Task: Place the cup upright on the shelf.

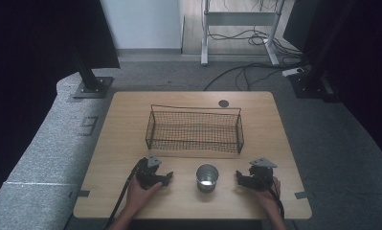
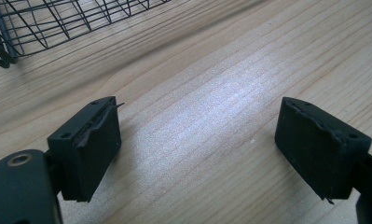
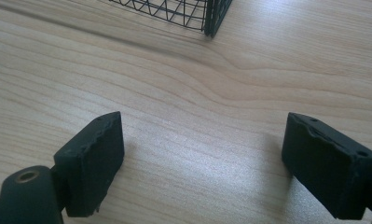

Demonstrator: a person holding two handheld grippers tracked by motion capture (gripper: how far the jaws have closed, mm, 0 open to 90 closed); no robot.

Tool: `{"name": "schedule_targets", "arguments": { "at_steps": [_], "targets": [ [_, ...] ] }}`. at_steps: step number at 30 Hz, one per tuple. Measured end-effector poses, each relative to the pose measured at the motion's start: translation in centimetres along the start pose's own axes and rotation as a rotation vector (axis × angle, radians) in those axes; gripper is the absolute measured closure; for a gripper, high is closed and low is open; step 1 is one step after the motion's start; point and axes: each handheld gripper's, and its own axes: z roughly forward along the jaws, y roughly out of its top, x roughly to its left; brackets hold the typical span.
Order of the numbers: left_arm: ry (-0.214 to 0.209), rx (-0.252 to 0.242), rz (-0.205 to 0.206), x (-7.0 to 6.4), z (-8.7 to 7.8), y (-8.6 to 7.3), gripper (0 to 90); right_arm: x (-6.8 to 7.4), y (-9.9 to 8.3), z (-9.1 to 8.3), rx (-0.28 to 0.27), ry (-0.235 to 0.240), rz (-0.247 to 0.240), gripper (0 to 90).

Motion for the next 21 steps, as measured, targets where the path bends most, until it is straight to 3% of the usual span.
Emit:
{"name": "schedule_targets", "arguments": {
  "at_steps": [9,16,21],
  "targets": [
    [-0.006,0.0,0.005,0.0,0.0,0.0,14.2,-0.1,-0.2,-0.2,-0.001,-0.022,0.024,13.2],
    [-0.014,0.001,0.012,0.0,0.0,0.0,14.2,0.1,-0.4,-0.6,-0.009,0.004,0.011,14.9],
    [-0.014,0.001,0.013,0.0,0.0,0.0,14.2,0.5,0.1,-1.6,-0.066,0.021,0.002,16.8]
  ]
}}
